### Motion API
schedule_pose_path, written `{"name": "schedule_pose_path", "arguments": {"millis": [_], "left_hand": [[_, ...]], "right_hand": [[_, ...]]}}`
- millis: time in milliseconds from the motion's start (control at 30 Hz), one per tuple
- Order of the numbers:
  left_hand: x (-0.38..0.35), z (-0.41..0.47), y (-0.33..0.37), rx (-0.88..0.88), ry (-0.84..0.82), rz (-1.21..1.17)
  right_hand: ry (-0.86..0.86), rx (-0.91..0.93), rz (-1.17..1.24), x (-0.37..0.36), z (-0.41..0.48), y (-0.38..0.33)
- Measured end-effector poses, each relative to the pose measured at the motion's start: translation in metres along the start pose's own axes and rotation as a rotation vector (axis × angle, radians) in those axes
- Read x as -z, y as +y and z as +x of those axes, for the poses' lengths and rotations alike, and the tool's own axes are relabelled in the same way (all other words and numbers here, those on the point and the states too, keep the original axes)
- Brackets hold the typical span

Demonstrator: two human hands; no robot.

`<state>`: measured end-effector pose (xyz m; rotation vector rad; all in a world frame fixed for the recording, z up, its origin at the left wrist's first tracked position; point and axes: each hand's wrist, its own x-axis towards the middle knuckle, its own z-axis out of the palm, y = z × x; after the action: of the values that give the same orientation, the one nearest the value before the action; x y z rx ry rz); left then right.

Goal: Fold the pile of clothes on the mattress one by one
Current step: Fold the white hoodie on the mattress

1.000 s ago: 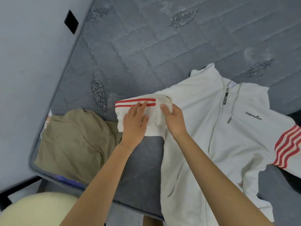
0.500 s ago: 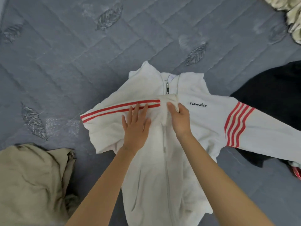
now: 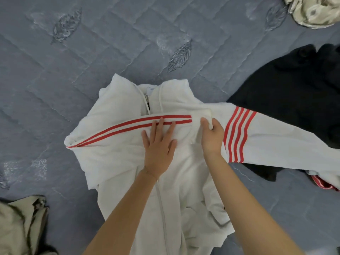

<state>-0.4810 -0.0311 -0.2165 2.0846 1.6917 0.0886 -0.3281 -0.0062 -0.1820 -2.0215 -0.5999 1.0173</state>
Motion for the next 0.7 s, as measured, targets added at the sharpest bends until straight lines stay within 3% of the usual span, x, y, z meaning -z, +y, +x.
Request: {"name": "schedule_pose_path", "arguments": {"millis": [133, 267, 367, 467, 700], "left_hand": [[-0.027, 0.006, 0.001, -0.063, 0.042, 0.227], [-0.033, 0.007, 0.008, -0.037, 0.045, 0.297], [-0.03, 0.01, 0.032, -0.032, 0.026, 0.26], [-0.032, 0.017, 0.065, -0.093, 0.025, 0.248], [-0.053, 0.033, 0.153, -0.211, -0.016, 0.275]], "right_hand": [[-0.04, -0.026, -0.12, 0.008, 0.018, 0.02], [-0.113, 0.049, -0.278, 0.019, 0.025, 0.031], [-0.037, 0.196, -0.597, 0.04, 0.029, 0.031], [0.063, 0.315, -0.71, 0.08, 0.037, 0.031], [0.083, 0.185, -0.757, 0.182, 0.063, 0.034]]}}
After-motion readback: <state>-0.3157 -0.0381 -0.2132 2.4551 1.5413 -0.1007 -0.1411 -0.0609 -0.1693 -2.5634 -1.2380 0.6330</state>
